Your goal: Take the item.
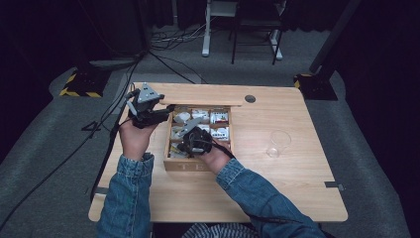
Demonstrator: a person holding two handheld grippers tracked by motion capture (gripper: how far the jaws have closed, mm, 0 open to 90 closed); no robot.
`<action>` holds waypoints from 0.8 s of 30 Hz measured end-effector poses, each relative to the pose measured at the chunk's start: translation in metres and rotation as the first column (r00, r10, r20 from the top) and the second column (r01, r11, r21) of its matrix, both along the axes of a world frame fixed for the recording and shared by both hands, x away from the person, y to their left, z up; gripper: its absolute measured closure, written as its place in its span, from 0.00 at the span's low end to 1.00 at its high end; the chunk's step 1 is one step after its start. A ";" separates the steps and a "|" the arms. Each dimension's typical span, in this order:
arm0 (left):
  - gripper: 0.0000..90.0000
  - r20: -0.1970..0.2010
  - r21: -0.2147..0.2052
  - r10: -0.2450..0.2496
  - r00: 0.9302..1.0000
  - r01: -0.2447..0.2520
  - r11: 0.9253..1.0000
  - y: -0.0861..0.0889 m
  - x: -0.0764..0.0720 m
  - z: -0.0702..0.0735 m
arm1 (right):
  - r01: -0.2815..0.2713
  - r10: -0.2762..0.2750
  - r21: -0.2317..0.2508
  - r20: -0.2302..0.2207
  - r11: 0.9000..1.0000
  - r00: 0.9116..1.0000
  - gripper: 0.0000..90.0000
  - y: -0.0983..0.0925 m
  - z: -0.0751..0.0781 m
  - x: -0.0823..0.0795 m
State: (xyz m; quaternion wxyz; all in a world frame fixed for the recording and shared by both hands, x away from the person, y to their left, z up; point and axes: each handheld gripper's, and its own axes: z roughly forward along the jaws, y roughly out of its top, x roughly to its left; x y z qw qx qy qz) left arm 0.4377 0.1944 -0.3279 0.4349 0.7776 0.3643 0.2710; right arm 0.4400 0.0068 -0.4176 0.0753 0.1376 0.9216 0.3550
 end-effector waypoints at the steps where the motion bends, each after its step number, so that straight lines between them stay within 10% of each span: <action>1: 0.55 0.000 0.000 0.000 1.000 0.000 1.000 0.000 0.000 0.000 | -0.001 0.001 0.008 0.003 1.000 1.000 1.00 -0.001 0.002 0.000; 12: 0.55 0.000 0.001 -0.002 1.000 0.002 1.000 0.000 0.000 0.000 | 0.007 0.001 0.145 -0.055 0.989 0.999 1.00 -0.016 0.025 -0.008; 24: 0.54 -0.002 0.004 -0.001 1.000 0.001 1.000 0.000 0.001 -0.001 | 0.006 0.019 0.313 -0.078 0.950 0.997 1.00 -0.050 0.052 -0.018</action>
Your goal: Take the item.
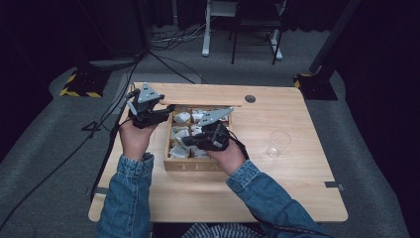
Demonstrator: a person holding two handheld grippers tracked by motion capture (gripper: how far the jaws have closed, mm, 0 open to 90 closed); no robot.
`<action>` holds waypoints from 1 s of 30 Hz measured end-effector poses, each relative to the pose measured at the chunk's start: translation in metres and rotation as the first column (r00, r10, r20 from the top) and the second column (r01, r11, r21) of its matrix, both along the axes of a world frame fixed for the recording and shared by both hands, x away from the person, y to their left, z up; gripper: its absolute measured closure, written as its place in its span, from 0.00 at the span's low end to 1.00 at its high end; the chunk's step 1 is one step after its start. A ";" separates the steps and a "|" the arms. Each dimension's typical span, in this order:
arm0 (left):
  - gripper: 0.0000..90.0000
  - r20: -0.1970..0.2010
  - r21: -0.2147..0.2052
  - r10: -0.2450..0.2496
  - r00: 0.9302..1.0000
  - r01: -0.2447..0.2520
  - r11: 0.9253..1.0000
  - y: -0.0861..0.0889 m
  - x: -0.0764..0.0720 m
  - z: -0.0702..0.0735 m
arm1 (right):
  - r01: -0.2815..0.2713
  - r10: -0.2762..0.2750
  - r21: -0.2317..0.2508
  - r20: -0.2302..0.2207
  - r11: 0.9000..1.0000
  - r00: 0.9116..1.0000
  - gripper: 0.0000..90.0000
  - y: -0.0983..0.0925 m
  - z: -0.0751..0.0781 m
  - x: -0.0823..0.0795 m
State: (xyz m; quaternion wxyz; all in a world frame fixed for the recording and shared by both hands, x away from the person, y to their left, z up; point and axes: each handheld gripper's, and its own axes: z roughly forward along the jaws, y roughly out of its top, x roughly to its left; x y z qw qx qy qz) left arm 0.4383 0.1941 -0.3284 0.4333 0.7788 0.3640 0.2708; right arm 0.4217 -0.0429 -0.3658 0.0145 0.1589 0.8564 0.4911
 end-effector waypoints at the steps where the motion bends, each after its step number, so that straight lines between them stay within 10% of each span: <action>1: 0.54 -0.001 -0.002 0.001 1.000 -0.001 1.000 0.000 0.000 0.000 | 0.002 -0.002 0.006 0.001 1.000 1.000 1.00 -0.002 0.002 -0.001; 30: 0.54 -0.003 0.011 0.004 1.000 -0.004 1.000 -0.001 0.000 0.000 | 0.160 -0.168 0.100 0.070 0.982 0.983 1.00 -0.100 0.041 -0.017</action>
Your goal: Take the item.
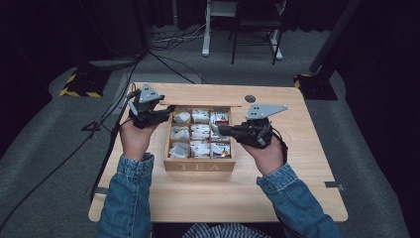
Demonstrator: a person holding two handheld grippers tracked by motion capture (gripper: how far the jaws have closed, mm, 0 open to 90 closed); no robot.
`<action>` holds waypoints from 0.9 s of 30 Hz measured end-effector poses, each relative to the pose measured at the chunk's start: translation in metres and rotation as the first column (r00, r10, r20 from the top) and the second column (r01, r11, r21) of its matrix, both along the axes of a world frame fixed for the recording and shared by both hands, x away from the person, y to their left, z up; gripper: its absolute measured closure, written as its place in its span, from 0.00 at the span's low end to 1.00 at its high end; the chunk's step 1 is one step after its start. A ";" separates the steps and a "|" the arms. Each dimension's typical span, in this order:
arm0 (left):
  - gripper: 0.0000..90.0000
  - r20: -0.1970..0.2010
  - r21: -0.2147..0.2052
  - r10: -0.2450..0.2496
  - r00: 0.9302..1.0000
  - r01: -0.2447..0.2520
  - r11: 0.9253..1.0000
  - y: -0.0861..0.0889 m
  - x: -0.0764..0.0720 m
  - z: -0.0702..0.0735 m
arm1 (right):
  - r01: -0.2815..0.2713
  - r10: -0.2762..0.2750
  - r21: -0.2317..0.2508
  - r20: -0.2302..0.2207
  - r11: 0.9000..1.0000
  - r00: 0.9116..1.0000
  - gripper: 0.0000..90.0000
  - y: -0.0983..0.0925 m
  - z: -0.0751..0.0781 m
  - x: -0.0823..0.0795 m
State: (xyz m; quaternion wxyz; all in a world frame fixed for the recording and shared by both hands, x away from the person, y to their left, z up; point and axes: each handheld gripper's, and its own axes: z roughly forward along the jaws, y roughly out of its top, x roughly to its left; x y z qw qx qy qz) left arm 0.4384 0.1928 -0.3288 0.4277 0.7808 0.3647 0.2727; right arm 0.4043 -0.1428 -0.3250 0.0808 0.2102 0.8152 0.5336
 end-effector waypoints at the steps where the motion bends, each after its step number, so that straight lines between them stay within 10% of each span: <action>1: 0.54 0.000 0.000 0.000 1.000 0.000 1.000 0.000 0.000 0.000 | 0.010 -0.010 0.005 0.003 1.000 1.000 1.00 -0.004 0.001 0.000; 27: 0.54 -0.002 0.004 0.000 1.000 0.000 1.000 0.000 0.000 0.000 | 0.232 -0.232 0.016 -0.005 0.973 0.973 1.00 -0.088 0.000 0.000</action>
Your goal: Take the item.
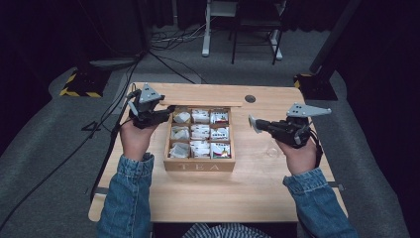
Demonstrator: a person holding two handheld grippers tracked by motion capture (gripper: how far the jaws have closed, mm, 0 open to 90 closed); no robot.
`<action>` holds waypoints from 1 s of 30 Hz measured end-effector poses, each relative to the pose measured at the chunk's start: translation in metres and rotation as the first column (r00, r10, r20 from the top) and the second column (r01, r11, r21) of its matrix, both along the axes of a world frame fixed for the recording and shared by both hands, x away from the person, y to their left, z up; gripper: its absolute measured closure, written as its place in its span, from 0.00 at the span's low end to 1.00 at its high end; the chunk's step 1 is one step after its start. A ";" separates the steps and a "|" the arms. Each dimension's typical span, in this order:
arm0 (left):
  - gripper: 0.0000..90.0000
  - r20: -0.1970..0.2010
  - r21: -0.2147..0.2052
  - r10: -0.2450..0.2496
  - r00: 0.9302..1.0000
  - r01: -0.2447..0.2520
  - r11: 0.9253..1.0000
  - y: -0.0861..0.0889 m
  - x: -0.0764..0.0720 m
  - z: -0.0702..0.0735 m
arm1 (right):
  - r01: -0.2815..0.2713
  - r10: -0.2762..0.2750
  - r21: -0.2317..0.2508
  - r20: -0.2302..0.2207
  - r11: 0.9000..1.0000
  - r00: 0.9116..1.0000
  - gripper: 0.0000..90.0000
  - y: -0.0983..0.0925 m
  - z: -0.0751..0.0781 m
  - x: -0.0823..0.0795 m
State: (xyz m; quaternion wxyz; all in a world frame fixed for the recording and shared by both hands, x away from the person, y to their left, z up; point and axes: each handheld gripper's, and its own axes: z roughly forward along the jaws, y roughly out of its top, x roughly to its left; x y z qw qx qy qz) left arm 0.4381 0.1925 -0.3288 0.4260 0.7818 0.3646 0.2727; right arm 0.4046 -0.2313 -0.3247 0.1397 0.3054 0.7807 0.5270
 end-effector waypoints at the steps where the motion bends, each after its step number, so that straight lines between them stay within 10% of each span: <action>1: 0.54 0.000 0.000 0.000 1.000 0.000 1.000 0.000 0.000 0.000 | 0.010 -0.010 0.001 0.000 1.000 1.000 1.00 -0.002 -0.001 0.000; 30: 0.54 -0.009 0.010 0.006 1.000 -0.006 1.000 -0.002 0.001 -0.001 | 0.230 -0.230 -0.015 -0.072 0.973 0.970 1.00 -0.063 -0.028 0.020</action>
